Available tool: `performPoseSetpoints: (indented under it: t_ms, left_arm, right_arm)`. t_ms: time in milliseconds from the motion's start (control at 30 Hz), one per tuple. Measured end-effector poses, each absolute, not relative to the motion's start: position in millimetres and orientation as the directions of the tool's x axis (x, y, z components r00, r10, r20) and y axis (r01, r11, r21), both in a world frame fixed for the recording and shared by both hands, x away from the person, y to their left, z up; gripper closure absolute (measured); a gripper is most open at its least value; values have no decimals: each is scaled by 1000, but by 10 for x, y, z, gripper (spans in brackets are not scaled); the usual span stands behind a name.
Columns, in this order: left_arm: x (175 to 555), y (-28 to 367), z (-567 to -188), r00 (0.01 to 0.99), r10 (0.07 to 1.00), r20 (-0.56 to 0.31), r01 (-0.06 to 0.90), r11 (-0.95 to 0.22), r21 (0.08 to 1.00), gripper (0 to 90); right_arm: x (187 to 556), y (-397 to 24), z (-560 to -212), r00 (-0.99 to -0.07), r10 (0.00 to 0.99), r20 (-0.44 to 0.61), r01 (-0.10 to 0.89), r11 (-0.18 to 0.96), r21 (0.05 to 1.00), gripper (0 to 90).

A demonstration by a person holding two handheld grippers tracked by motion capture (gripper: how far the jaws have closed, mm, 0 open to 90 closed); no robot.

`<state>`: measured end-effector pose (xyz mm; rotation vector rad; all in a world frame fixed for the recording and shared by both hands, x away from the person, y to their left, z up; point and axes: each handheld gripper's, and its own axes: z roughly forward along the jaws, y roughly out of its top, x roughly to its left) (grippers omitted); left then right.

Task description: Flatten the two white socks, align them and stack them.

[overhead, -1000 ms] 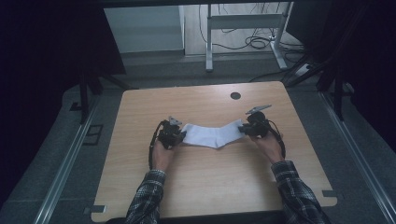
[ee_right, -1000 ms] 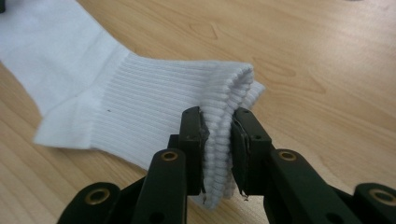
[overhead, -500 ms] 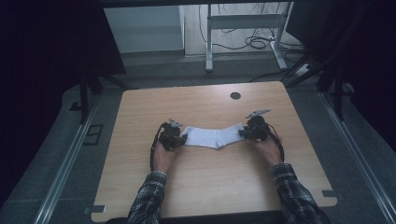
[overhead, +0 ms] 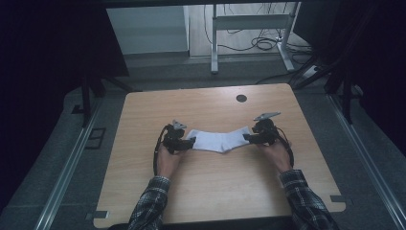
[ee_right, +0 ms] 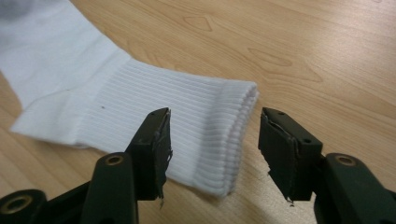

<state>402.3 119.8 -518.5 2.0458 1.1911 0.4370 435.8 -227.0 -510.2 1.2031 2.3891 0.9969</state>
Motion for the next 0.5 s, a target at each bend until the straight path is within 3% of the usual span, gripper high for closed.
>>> performPoseSetpoints:
  t_ms: [233,500]
  left_arm:
    - [3935,1281,-5128,532,837,-129,626,-286,725,287]
    - [3762,1415,-5044,541,829,-143,618,-277,736,175]
  right_arm:
    - [4250,-2307,-5032,-612,788,65,592,402,699,339]
    - [4092,-2373,-4922,-624,779,59,586,416,695,260]
